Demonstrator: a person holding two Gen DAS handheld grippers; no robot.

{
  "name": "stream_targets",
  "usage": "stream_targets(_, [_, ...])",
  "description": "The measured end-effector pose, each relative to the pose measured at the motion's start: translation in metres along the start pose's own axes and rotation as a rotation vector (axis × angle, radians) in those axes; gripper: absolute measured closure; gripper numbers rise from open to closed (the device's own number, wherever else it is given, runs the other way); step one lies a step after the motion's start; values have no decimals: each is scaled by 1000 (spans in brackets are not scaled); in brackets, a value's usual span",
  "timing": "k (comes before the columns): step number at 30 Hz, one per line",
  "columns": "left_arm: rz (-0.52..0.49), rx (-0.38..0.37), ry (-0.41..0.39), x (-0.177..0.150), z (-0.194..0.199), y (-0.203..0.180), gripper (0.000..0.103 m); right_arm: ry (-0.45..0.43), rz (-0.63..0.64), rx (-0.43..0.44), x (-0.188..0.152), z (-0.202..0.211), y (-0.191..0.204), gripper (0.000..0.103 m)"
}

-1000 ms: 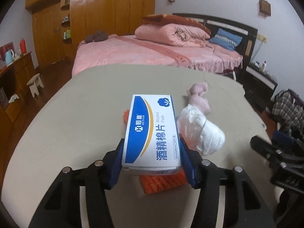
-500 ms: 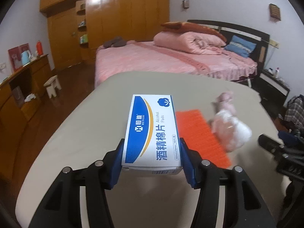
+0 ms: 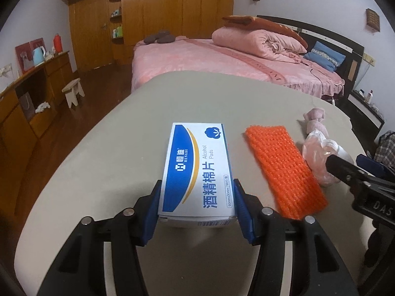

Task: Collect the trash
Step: 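Grasp the alcohol pad box with the left gripper while the right gripper grasps the white tissue, then lift the box and white tissue and carry both over the bin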

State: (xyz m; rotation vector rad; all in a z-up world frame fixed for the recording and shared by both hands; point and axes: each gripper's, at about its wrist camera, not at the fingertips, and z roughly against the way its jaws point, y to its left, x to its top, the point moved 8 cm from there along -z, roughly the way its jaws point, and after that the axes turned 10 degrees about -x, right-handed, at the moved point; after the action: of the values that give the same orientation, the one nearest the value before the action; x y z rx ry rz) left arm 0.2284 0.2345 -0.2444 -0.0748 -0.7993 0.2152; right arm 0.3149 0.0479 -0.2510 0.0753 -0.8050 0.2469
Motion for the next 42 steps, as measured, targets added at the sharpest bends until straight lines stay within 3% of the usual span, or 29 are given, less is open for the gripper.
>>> stream_targets(3, [8,-4,8,-2,-2,2,49,25,13,8,-3,-6,5,22])
stream_targets(5, [5,-3,10,-3,-2,1,49,36,17,9,-4,-8,9,23])
stream_targets(8, [3,-2,15,-4,-3,2,49,55,23,21,-7,-12,13,31])
stream_targets(13, [4,-2,18,-4,-4,2,49,89,24,56,-12,-17,18,60])
stream_targets(16, [3,-1,18,-4,-4,2,49,83,24,69,-14,-14,20,70])
stream_targets(26, [3,-1,18,-4,-4,2,49,52,20,63,-15,3,6,71])
stream_targets(34, [-5,4,20,-6,-4,1,49,94,-39,35,-28,-1,-18,71])
stream_targets(42, [-13,11,22,-7,-4,0,49,112,-31,27,-32,-4,-18,71])
